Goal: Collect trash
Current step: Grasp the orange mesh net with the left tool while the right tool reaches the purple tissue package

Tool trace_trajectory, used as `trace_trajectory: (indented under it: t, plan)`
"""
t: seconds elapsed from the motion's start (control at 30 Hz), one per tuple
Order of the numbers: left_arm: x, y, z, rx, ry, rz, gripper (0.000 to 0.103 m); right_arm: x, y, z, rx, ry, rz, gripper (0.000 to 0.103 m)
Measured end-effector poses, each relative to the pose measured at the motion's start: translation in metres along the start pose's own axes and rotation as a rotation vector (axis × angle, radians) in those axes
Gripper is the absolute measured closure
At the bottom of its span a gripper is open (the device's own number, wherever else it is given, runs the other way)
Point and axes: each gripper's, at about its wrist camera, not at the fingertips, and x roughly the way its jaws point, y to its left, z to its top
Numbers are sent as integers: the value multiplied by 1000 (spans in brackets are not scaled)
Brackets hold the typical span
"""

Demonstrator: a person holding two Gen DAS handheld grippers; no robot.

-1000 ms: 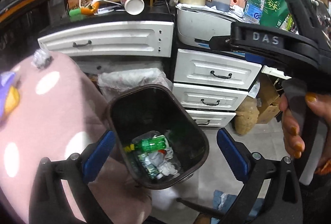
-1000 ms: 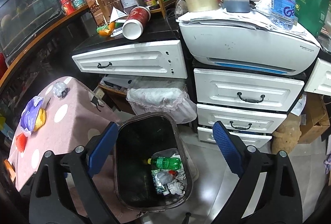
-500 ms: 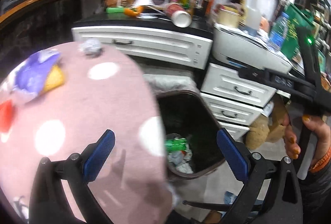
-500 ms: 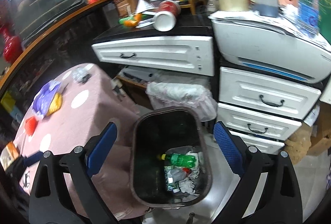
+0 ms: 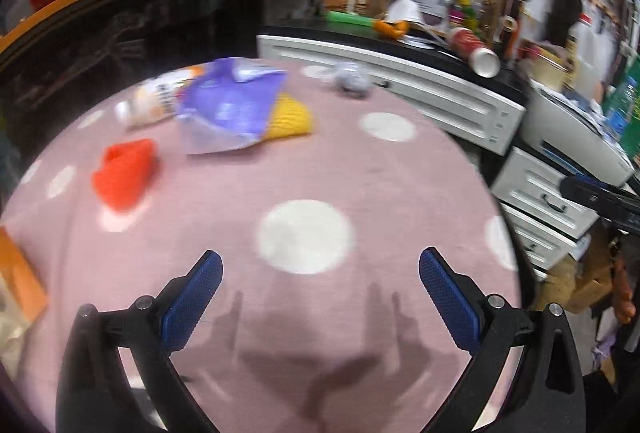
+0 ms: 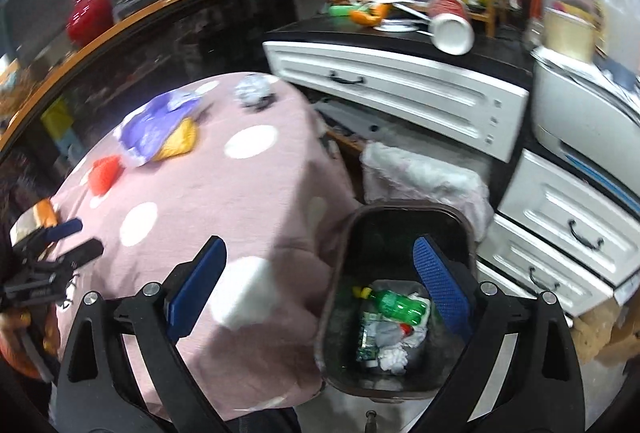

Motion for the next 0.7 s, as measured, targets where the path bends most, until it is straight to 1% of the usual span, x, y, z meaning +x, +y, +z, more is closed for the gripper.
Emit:
trace_trajectory:
  t: [0.23, 0.3, 0.37, 0.5, 0.57, 0.63, 0.7]
  plan:
    - [4, 64, 11, -40, -23, 139, 6, 22, 67, 15, -136, 19, 88, 10]
    - [11, 87, 19, -55, -23, 185, 6, 25, 82, 18, -162, 18, 108, 10]
    - [18, 104, 25, -73, -22, 216, 6, 30, 97, 21, -188, 20, 125, 10]
    - [36, 131, 38, -80, 1, 247, 6, 38, 119, 26, -220, 36, 144, 10]
    - [45, 134, 43, -70, 18, 255, 6, 42, 126, 29, -234, 40, 145, 10]
    - [55, 136, 46, -56, 38, 246, 6, 45, 132, 31, -247, 45, 145, 10]
    - [65, 137, 50, -41, 51, 251, 9, 50, 137, 34, -256, 52, 149, 10]
